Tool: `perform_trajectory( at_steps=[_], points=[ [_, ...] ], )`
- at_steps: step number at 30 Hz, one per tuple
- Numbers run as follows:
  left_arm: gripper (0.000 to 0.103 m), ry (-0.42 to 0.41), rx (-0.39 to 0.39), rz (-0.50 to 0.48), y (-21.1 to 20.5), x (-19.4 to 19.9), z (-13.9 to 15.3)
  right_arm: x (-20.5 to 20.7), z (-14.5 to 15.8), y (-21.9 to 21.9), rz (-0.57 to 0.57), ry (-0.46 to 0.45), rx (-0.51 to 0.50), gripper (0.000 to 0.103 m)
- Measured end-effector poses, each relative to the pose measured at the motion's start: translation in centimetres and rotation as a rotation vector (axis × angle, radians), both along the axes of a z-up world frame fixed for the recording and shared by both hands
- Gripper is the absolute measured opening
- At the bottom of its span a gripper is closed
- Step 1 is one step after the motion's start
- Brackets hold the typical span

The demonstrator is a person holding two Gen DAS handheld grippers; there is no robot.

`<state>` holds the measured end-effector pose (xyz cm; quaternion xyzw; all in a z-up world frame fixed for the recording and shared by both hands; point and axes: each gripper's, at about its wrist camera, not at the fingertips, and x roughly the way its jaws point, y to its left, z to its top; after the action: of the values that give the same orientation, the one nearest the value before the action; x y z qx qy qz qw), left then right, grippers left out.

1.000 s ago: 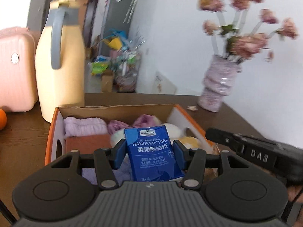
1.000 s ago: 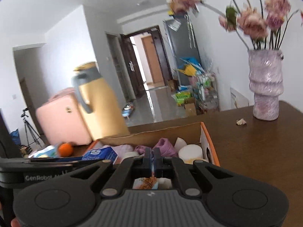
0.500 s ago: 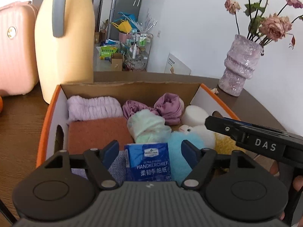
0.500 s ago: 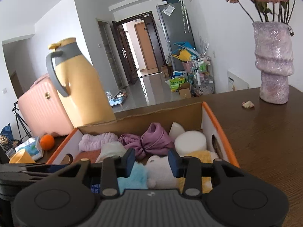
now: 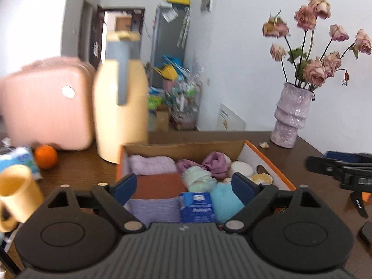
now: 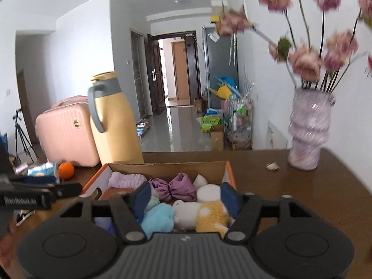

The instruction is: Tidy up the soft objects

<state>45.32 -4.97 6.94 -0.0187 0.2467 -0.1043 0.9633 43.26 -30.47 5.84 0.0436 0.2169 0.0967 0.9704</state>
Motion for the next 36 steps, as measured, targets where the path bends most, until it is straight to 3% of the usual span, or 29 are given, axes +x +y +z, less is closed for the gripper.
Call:
perform_trajectory(
  at_steps=[2,4,6,9,18,25,31,36],
  points=[
    [0.103,-0.061,0.02,0.038,0.5,-2.4,0.4,-2.4,0.6,-0.1,0.005,-0.042,-0.035,0.087],
    [0.103,-0.151,0.036,0.08,0.9,-5.1,0.1,-4.8,0.6,-0.1,0.011,-0.12,-0.053,0.092],
    [0.103,-0.232,0.053,0.119,1.1,-7.7,-0.5,-7.2,0.1,-0.1,-0.011,-0.2,-0.057,0.102],
    [0.103,-0.25,0.038,0.126,1.4,-10.4,-1.3,-9.8,-0.7,-0.1,-0.035,-0.256,-0.042,0.103],
    [0.103,-0.291,0.029,0.13,2.0,-15.9,-1.7,-14.1,-1.9,0.6,-0.069,-0.241,-0.012,0.103],
    [0.103,-0.285,0.021,0.135,3.1,-20.7,-2.5,-20.0,-3.3,1.0,-0.083,-0.245,-0.029,0.103],
    [0.103,-0.34,0.04,0.127,4.0,-28.3,-3.3,-26.9,-5.4,1.6,-0.074,-0.193,-0.049,0.103],
    [0.103,-0.375,0.026,0.111,4.8,-36.5,-4.8,-33.5,-7.2,2.4,-0.024,-0.182,-0.009,0.103]
  ],
)
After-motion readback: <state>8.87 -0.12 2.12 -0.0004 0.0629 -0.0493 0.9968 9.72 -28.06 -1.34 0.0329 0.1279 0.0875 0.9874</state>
